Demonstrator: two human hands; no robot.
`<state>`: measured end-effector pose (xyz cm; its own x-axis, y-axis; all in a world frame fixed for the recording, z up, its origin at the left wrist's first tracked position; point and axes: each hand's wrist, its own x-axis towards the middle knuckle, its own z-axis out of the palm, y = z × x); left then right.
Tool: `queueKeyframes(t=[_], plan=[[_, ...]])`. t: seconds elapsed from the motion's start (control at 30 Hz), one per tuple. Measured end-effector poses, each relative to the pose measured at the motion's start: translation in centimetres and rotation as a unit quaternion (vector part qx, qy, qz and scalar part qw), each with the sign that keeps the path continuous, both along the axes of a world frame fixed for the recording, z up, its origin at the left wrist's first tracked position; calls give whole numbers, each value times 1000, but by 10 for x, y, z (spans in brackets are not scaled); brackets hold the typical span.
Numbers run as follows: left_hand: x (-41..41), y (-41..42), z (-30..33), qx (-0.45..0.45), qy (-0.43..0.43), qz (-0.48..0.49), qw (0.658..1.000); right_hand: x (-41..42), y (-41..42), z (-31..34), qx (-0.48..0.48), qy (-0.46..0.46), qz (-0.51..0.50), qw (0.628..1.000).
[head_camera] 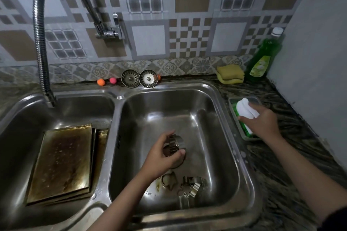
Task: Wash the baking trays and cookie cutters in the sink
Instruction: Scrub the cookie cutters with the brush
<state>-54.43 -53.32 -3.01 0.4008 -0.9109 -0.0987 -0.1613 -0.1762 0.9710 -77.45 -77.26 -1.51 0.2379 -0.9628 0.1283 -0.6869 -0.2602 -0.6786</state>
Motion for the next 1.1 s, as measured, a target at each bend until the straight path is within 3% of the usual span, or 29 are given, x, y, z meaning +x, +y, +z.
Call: queueKeyframes(t=[0.13,0.37,0.5,0.73,0.97,1.1], plan=[[-3,2,-3,-17,18,17,1000,1,-6,4,-12,52,16,998],[-9,7,-11,-12,47,23,999,4,-17,10,-58,262,37,963],[-10,10,-17,-8,60,39,997,3,-24,11,-4,159,57,986],[-13,14,-24,-7,84,58,995,3,-20,13,42,-27,-20,999],[-14,9,-19,-12,166,87,982,13,3,55,-23,-111,1,994],[-11,1,-9,-20,249,72,966,32,39,78,4,-165,38,986]])
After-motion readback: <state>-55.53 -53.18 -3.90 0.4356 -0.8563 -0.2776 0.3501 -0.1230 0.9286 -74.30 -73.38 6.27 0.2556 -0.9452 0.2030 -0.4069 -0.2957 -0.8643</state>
